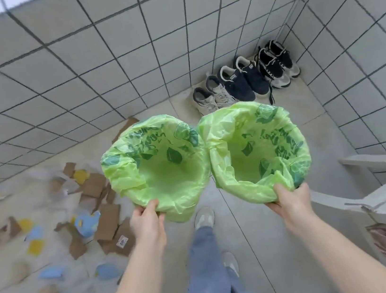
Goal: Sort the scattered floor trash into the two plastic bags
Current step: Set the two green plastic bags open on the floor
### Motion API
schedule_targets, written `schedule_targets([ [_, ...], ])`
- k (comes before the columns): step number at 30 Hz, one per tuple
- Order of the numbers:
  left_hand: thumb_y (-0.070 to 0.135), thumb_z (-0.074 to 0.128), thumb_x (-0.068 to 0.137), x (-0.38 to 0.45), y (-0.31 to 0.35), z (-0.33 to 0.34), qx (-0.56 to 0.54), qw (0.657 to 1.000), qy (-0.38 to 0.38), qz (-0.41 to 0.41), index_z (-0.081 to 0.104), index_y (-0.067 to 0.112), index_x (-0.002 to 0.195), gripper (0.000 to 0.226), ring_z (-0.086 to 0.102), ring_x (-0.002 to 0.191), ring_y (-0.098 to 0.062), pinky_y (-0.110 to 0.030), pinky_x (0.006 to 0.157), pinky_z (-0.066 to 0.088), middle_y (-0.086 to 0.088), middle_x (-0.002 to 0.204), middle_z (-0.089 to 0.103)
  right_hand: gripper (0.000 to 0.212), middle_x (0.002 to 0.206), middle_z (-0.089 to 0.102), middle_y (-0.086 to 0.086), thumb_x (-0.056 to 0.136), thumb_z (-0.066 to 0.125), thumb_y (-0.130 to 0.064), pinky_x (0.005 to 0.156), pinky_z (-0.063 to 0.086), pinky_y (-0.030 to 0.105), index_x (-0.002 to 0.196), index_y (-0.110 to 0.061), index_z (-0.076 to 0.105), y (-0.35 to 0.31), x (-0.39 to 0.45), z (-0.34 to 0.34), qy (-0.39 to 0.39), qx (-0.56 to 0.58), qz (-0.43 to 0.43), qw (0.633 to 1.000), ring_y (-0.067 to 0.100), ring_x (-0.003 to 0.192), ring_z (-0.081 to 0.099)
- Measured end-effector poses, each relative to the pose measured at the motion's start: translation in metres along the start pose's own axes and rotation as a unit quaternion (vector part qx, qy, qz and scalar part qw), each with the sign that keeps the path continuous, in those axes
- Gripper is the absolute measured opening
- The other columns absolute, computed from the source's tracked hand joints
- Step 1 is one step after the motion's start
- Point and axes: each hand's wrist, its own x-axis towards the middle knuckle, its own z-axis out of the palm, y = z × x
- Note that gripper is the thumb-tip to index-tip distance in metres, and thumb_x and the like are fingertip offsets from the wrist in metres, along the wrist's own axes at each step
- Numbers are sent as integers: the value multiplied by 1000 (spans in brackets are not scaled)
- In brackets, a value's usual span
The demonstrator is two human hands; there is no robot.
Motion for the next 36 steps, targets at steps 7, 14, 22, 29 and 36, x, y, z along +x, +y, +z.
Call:
schedule_targets([
  [7, -3, 59, 87, -47, -33, -113, -96, 991, 85, -30, 56, 12, 82, 16, 57, 100, -27, -45, 99, 47, -6, 93, 60, 47, 120, 53, 13, 88, 52, 7, 76, 54, 41, 130, -10, 40, 21, -78, -8, -74, -87, -13, 993, 32, 100, 60],
  [14, -4, 57, 88, -77, -50, -211, -188, 967, 162, -55, 56, 6, 99, 15, 57, 102, -29, -43, 96, 47, -14, 112, 59, 50, 126, 55, 16, 86, 54, 7, 67, 58, 38, 132, -10, 41, 63, -134, 22, -112, -186, -12, 976, 35, 104, 61],
  [22, -7, 53, 89, -90, -46, -305, -293, 928, 217, -80, 53, 4, 111, 24, 53, 104, -26, -36, 91, 43, -12, 112, 56, 45, 122, 55, 16, 85, 56, 5, 58, 58, 34, 126, -7, 42, 124, -205, 84, -178, -291, -33, 939, 24, 83, 64],
  [29, -9, 54, 88, -75, -35, -401, -360, 894, 245, -105, 53, 2, 105, 21, 55, 81, -18, -29, 66, 48, -4, 86, 58, 42, 119, 56, 17, 84, 58, 4, 55, 59, 34, 121, -8, 43, 192, -269, 140, -192, -343, -57, 918, 33, 90, 64],
  [36, -9, 55, 88, -50, -18, -494, -394, 868, 279, -114, 56, 3, 96, 15, 55, 90, -22, -34, 78, 50, -2, 85, 58, 40, 115, 58, 17, 84, 56, 4, 48, 58, 31, 121, -8, 46, 254, -336, 205, -220, -378, -56, 898, 38, 94, 65],
])
